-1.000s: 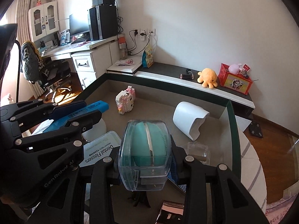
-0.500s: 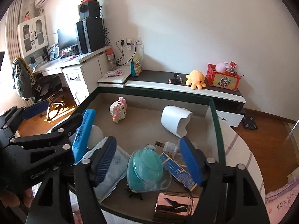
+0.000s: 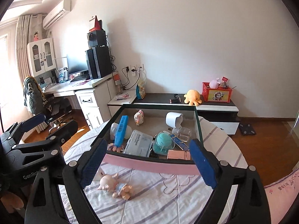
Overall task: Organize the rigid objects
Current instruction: 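Raise both open grippers away from the pink box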
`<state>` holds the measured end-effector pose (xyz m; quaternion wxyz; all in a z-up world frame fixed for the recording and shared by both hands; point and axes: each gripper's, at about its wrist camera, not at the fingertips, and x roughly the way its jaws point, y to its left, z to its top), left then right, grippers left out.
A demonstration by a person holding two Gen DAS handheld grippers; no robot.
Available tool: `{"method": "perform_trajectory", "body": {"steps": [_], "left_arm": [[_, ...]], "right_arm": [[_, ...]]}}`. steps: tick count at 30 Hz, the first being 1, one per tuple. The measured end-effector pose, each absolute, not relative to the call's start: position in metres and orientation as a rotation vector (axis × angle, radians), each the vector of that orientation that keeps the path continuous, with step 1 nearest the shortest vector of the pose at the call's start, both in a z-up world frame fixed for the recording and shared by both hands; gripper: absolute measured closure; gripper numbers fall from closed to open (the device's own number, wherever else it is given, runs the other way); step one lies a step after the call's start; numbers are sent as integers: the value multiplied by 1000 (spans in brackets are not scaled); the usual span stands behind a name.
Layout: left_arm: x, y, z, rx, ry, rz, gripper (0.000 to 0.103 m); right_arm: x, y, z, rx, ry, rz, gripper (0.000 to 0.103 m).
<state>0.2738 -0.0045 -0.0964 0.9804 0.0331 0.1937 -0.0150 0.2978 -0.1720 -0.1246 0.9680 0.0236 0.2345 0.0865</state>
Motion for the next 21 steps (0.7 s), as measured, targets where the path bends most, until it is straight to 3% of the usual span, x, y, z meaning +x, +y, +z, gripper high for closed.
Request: {"method": "perform_trajectory", "body": {"steps": [10, 13, 21], "left_arm": [[167, -2, -73, 40, 292, -50, 0], [145, 1, -66, 29, 271, -60, 0], [103, 4, -46, 49, 205, -36, 0]], "right_arm": [[188, -173, -101, 28, 367, 137, 11], [163, -174, -93, 16, 334, 116, 0], [118, -170, -76, 3, 266, 123, 0]]}}
